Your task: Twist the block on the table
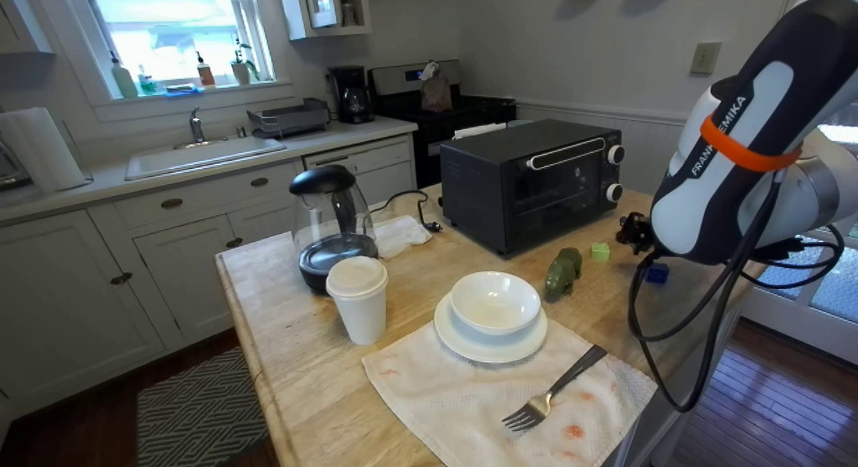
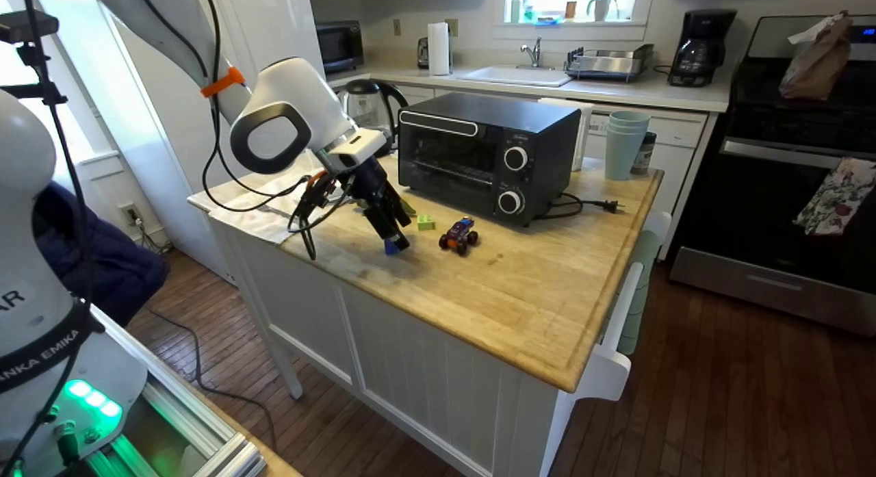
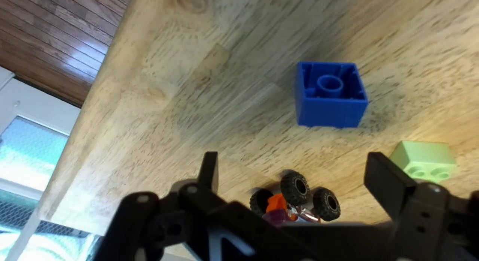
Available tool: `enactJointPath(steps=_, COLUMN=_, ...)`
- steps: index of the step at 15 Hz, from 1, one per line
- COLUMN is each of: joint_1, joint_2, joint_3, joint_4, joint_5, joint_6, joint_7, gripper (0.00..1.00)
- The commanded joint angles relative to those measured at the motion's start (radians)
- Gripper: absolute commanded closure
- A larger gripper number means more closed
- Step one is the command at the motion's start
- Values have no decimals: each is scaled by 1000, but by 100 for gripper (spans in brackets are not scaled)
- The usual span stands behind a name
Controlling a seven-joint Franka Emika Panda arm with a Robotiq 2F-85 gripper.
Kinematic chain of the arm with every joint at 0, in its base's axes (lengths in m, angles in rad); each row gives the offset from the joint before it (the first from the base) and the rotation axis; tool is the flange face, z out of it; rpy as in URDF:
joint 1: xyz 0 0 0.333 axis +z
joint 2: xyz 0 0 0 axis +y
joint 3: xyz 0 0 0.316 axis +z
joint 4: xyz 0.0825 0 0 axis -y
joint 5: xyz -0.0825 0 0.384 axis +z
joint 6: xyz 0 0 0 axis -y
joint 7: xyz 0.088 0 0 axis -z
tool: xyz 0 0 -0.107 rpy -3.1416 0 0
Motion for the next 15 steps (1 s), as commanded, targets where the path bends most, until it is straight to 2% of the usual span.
enactJointPath(steps=1, joint_1=-86, joint_2=-109, joint_3=14, joint_4=31, joint_5=-104, joint_6=-97, joint_7=-42, gripper=0)
enactJointPath(steps=6, joint_1=-220, joint_2=-192, joint_3=68, joint_4=82, joint_5=-235, joint_6=-256, joint_7=-42, gripper=0)
enactJointPath(steps=9, joint_1=-329, joint_2=-238, joint_3=143, joint_4=108, joint_5=-305, joint_6=-328, joint_7=-31, gripper=0)
enactJointPath(steps=12, joint_1=-467, joint_2=-276, joint_3=256, joint_4=129, joint_5=-356, joint_6=-371, joint_7=-24, gripper=0)
enactJointPath(steps=15, joint_1=-638, joint_2=-280, joint_3=416, joint_4=157, joint_5=-347, joint_6=-408, joint_7=-49, gripper=0)
